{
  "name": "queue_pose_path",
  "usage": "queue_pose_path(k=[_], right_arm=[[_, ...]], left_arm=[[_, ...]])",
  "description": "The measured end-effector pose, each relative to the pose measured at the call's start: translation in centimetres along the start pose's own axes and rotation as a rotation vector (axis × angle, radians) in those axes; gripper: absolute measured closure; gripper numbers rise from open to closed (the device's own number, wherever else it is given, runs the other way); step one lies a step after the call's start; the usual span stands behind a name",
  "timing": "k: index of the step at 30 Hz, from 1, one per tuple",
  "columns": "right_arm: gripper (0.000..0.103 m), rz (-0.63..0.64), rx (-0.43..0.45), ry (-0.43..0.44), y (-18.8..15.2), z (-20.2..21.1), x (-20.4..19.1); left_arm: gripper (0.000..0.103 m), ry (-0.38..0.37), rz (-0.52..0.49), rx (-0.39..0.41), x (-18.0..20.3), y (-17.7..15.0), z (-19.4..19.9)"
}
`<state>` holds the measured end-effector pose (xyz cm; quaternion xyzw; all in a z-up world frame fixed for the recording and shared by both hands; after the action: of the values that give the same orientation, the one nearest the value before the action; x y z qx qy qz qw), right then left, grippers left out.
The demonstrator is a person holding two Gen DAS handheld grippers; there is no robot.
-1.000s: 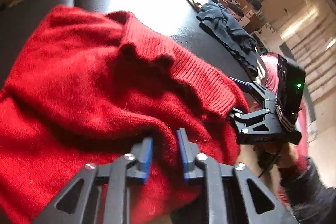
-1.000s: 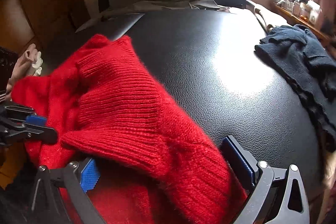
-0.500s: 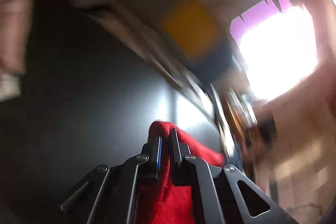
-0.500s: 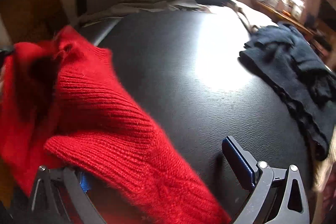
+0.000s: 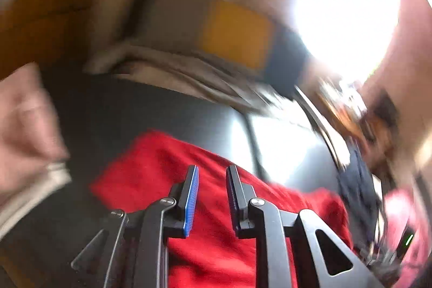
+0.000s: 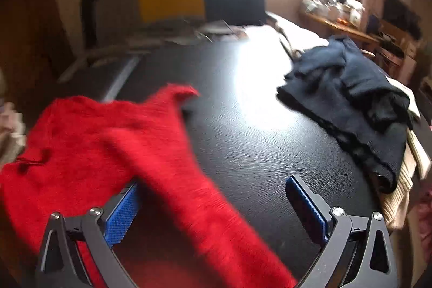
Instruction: Fold clothes
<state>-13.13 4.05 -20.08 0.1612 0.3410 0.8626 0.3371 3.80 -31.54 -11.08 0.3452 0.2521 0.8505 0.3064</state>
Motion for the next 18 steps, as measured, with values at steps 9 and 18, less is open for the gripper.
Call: queue_pose_path(k=[9, 18], right_arm=[[0.000, 0.148, -0.134, 0.246, -4.0, -0.1, -8.6], [0.000, 0.151, -0.134, 0.131, -0.1, -7.8, -6.7]], left_arm=[[0.083, 0.109, -0.432, -0.274, 9.6, -9.5, -13.9], [0.078, 0.195, -0.410, -0.171, 4.3, -7.5, -14.9]])
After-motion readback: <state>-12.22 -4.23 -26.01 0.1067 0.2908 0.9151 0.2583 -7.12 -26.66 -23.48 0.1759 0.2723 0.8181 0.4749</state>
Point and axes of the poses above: each gripper's, at about its wrist camera, not at the fingertips, and z roughly against the way its jaws point, x to its right, y to its top, the point moved 10 cm from there along -z, roughly the way its jaws point, and after that the axes turned 11 degrees about z, right-handed, at the moved point
